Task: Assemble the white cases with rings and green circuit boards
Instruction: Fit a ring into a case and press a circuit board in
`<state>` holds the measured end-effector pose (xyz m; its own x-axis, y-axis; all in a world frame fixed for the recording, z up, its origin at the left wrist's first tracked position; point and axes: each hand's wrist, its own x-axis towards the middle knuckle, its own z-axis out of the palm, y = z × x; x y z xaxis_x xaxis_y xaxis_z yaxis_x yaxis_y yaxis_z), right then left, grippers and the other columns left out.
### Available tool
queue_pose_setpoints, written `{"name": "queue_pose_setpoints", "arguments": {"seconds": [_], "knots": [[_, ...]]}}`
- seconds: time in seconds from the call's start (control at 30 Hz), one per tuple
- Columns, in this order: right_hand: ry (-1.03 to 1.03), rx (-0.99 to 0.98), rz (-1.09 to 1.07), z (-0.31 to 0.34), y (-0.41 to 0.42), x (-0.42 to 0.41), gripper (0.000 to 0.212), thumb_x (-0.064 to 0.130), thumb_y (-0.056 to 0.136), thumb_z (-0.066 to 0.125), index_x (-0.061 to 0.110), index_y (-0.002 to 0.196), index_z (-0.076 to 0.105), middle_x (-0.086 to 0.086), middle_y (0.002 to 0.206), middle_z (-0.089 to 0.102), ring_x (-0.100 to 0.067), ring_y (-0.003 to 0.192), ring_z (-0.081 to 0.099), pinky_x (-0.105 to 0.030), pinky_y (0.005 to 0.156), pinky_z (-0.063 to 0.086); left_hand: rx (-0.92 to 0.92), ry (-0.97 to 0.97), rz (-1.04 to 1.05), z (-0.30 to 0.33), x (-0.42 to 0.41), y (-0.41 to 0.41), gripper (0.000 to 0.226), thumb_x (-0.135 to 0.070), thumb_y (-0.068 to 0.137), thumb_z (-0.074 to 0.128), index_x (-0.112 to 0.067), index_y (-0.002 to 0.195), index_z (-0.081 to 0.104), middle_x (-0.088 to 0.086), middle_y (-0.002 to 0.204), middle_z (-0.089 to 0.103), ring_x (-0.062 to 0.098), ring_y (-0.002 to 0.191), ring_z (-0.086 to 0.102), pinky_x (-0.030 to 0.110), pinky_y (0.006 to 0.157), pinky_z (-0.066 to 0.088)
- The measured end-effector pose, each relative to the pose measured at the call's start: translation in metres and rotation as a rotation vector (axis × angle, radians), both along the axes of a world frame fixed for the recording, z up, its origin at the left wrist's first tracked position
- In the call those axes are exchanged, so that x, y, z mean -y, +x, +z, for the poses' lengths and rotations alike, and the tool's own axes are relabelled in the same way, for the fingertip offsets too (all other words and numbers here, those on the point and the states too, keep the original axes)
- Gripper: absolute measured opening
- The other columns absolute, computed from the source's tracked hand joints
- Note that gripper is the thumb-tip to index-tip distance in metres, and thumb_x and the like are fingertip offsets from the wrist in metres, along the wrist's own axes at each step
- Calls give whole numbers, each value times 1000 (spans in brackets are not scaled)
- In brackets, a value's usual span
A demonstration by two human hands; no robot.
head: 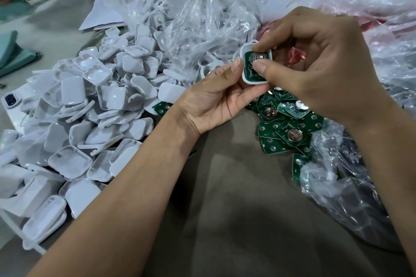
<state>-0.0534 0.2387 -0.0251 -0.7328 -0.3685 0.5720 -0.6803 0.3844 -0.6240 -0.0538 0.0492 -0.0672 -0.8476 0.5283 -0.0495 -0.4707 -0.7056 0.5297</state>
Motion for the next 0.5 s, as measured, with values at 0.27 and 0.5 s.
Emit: {"name": "queue_pose_setpoints", "arguments": {"seconds": [0.27, 0.5], "knots": [[-177, 176, 23, -6, -2, 2, 14, 15, 86, 85, 10, 96, 76, -12, 85, 74, -33, 71, 70, -46, 61, 59, 45, -2, -32, 0, -3, -2, 57, 2, 54, 92, 16, 104, 69, 34, 101, 71, 47, 87, 74, 41, 65, 64], [-203, 236, 30, -8, -2, 3, 13, 17, 84, 86, 14, 93, 77, -5, 83, 77, -37, 70, 71, -58, 61, 59, 29, -59, -25, 0, -4, -2, 65, -4, 46, 97, 14, 103, 71, 28, 98, 73, 40, 82, 76, 35, 62, 64]]}}
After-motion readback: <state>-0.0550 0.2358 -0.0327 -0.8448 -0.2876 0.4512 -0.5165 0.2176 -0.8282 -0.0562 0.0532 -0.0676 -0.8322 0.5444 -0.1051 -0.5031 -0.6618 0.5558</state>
